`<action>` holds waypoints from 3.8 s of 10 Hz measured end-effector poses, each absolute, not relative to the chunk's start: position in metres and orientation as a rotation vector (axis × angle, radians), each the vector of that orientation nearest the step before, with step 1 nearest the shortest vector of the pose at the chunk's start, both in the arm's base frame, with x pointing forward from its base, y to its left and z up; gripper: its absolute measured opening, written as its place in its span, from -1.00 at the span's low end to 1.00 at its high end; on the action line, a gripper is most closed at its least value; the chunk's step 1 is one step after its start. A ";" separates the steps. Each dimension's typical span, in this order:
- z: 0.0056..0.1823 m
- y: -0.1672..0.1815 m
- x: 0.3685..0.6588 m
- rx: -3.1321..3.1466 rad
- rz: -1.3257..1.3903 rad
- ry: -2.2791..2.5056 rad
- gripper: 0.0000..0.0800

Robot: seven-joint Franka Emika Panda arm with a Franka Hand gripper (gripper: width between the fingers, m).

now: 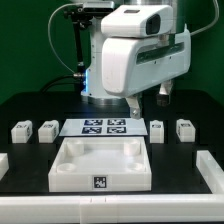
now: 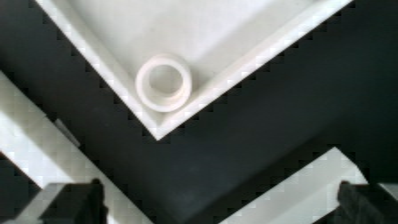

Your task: Assemble one leg

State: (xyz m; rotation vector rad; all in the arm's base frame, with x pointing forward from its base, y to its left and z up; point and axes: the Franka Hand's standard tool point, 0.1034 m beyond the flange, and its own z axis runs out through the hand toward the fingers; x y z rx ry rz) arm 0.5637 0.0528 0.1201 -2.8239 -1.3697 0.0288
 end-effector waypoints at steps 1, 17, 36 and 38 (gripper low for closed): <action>0.120 0.053 0.564 -2.824 0.029 -1.369 0.63; 0.012 -0.022 0.437 -2.187 0.001 -2.185 0.63; 0.012 0.069 0.496 -2.244 -0.137 -2.113 -0.85; 0.012 0.068 0.502 -2.245 -0.133 -2.114 -0.85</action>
Offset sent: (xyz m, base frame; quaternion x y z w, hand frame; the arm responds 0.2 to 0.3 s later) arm 0.0000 0.0000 0.0000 0.0000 0.0000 0.0000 1.0000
